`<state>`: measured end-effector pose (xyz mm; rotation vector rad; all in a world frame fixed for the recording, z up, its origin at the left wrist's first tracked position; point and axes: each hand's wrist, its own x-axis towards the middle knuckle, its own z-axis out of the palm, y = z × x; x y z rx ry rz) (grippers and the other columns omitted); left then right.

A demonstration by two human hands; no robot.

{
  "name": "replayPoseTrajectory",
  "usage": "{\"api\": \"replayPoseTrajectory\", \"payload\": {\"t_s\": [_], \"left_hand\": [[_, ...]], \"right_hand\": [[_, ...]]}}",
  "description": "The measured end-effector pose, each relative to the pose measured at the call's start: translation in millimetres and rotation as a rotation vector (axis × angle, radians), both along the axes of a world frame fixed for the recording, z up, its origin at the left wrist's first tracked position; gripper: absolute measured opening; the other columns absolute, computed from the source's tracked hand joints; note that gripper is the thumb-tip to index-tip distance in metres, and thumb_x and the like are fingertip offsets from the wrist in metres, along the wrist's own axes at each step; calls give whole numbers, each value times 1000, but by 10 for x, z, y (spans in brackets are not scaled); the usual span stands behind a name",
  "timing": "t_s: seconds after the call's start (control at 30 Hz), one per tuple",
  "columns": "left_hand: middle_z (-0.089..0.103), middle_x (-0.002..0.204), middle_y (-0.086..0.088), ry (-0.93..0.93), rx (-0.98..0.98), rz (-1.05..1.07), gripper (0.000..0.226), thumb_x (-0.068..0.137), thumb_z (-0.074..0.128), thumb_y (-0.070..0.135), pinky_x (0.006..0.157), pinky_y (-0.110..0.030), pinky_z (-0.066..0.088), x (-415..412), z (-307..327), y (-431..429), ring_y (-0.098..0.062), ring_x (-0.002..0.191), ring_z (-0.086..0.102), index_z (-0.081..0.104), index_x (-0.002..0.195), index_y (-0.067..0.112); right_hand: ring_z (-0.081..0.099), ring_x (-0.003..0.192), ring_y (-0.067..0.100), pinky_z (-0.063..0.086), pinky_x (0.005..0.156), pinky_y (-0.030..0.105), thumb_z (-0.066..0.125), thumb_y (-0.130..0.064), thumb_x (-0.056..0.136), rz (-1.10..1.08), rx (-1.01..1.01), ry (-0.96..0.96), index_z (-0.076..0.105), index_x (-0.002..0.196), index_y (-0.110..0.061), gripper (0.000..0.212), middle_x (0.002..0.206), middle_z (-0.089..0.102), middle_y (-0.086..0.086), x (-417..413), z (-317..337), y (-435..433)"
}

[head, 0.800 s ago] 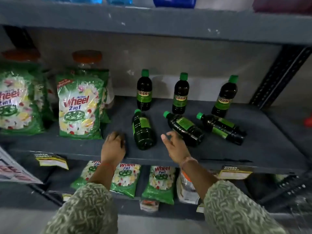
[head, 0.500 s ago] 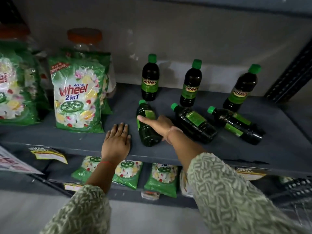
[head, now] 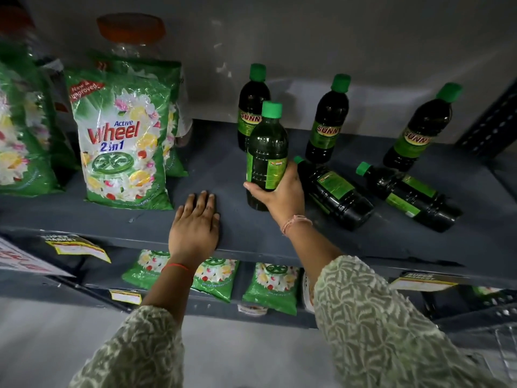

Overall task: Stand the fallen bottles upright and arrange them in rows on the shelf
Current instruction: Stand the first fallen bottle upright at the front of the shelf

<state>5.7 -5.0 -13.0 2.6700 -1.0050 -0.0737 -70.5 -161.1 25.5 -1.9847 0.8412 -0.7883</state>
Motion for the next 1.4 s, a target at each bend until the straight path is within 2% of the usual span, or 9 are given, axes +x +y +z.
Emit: {"api": "replayPoseTrajectory", "payload": {"t_s": [0.17,0.3,0.4,0.53,0.77,0.9,1.1,1.23,1.4], "left_hand": [[19,156,-5,10,25,-4,62,86,13,37,118,-39,12,-19,25,14,-26,145,13,21,144,15],[22,155,-13,66,5,-12,53,92,26,26,119,-38,10,16,108,-88,-27,144,15,27,141,6],[20,155,-13,87,-18,-37,56,94,32,32,119,-38,9,-1,92,-172,-25,145,13,24,141,4],[14,157,-10,62,19,-42,60,95,27,39,119,-36,8,-17,44,-187,-22,146,9,16,144,7],[14,157,-9,61,29,-40,60,95,26,40,119,-35,7,-23,70,-177,-21,146,9,16,144,8],[14,157,-9,50,30,-37,60,95,27,40,120,-35,8,-25,79,-183,-21,146,9,16,144,8],[14,157,-7,49,31,-32,60,95,27,40,119,-34,8,-29,89,-181,-20,146,9,16,144,9],[14,157,-6,56,27,-29,60,94,27,40,120,-34,8,-25,80,-180,-20,146,9,17,144,10],[16,157,-7,46,17,-27,60,94,28,40,119,-34,9,-21,64,-185,-21,146,10,18,144,9]], "right_hand": [[52,114,23,44,94,28,84,-31,58,55,15,-58,36,130,-7,90,127,52,12,-69,-86,-12],[48,116,19,43,103,42,79,-18,57,93,137,-99,39,129,-12,83,125,48,9,-121,-149,-7],[31,129,25,29,112,41,84,-32,51,26,99,-64,30,136,-13,102,135,36,11,-130,-189,36],[39,121,32,33,104,39,86,-38,49,-75,-30,-31,34,131,-3,104,128,43,18,-80,-183,118],[58,100,17,47,79,12,77,-10,63,150,243,-71,37,128,-14,76,105,58,-2,-224,-167,-48],[33,129,21,32,110,34,86,-43,47,123,143,-11,25,136,-15,111,137,36,10,-157,-216,22],[58,104,23,48,95,43,84,-14,58,82,257,-54,35,107,-14,69,111,56,6,-200,-221,-63],[54,116,25,41,105,49,71,-1,72,170,334,-25,39,122,-10,60,124,57,13,-241,-324,-208],[43,129,24,35,110,41,79,-26,64,192,279,-24,34,137,-19,86,136,47,5,-257,-293,-186]]}}
